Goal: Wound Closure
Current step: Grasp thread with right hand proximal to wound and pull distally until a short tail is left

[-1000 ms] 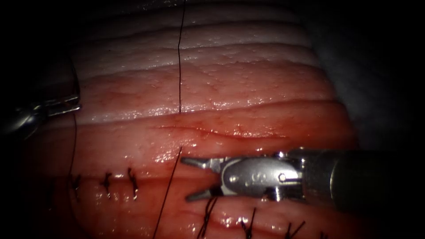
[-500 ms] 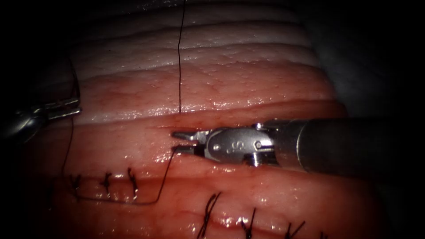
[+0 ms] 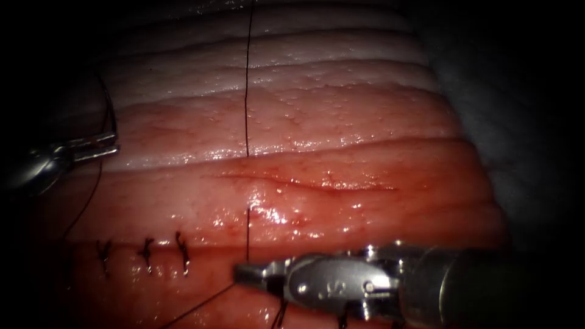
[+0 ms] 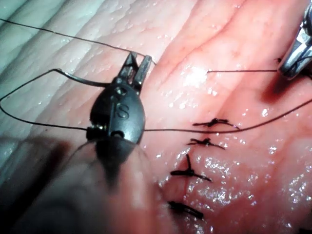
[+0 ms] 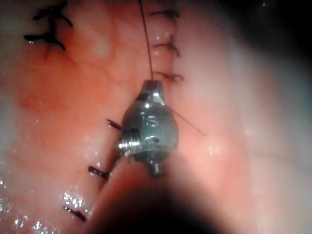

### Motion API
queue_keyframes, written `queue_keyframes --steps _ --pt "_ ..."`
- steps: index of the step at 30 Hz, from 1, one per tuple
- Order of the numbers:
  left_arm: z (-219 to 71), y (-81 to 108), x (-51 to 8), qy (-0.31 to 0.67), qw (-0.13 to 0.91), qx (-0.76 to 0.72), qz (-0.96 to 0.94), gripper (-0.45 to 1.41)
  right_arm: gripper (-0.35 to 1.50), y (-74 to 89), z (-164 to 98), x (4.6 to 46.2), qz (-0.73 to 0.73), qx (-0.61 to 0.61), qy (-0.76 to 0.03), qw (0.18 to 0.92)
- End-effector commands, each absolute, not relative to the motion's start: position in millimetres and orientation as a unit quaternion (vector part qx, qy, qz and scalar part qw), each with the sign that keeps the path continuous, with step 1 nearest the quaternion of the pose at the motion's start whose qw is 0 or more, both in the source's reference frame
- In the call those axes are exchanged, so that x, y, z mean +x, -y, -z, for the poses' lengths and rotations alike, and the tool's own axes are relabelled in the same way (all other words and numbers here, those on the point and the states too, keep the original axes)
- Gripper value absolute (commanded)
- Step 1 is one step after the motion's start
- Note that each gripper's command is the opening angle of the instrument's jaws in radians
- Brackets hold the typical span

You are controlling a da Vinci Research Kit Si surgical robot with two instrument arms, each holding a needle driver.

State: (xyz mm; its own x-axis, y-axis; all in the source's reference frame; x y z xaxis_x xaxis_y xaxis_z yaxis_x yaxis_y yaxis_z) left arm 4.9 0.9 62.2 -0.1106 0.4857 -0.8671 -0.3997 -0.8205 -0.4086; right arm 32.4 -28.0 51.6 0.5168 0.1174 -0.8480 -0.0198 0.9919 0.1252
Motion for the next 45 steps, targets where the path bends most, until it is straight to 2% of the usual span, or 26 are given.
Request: queue_keyframes --steps 1,11,12,13,15,17,23,37,41,42,43,44,45 --pt "-63 -1.0 4.3 0.037 0.296 -0.597 -0.745 -0.45 -0.35 29.9 -50 33.9 -0.031 0.057 -0.496 0.866" --pt "-63 -0.8 4.1 0.040 0.295 -0.594 -0.747 -0.45 -0.35 35.5 -46 37.6 0.013 0.080 -0.515 0.853" --pt "-63 -0.8 4.1 0.039 0.295 -0.594 -0.747 -0.45 -0.13 35.3 -46 37.9 0.008 0.081 -0.521 0.850" --pt "-63 -0.8 4.1 0.039 0.295 -0.594 -0.748 -0.45 0.17 34.9 -46 38.0 0.010 0.076 -0.527 0.846" --pt "-63 -0.7 4.1 0.040 0.295 -0.593 -0.748 -0.45 0.95 33.6 -47 37.8 0.010 0.059 -0.541 0.839" --pt "-63 -0.7 4.2 0.041 0.297 -0.593 -0.748 -0.45 1.23 30.8 -48 36.7 0.012 0.036 -0.562 0.826" --pt "-63 -0.7 4.2 0.042 0.296 -0.594 -0.747 -0.45 1.44 24.3 -52 33.5 -0.013 -0.001 -0.589 0.808" --pt "-63 -0.6 4.2 0.042 0.295 -0.595 -0.747 -0.45 1.42 19.7 -62 33.3 -0.018 -0.035 -0.568 0.822" --pt "-63 -0.6 4.2 0.042 0.295 -0.595 -0.747 -0.45 1.28 19.3 -64 33.4 -0.015 -0.040 -0.564 0.825" --pt "-63 -0.6 4.2 0.042 0.295 -0.595 -0.747 -0.45 0.81 19.1 -64 33.2 -0.015 -0.038 -0.561 0.827" --pt "-63 -0.6 4.2 0.042 0.295 -0.595 -0.747 -0.45 0.81 19.1 -64 33.2 -0.015 -0.038 -0.561 0.827" --pt "-63 -0.6 4.2 0.043 0.294 -0.595 -0.747 -0.45 -0.21 19.1 -64 32.9 -0.008 -0.029 -0.555 0.831" --pt "-63 -0.7 4.2 0.043 0.294 -0.595 -0.746 -0.45 -0.35 19.2 -64 32.9 -0.003 -0.026 -0.543 0.839"
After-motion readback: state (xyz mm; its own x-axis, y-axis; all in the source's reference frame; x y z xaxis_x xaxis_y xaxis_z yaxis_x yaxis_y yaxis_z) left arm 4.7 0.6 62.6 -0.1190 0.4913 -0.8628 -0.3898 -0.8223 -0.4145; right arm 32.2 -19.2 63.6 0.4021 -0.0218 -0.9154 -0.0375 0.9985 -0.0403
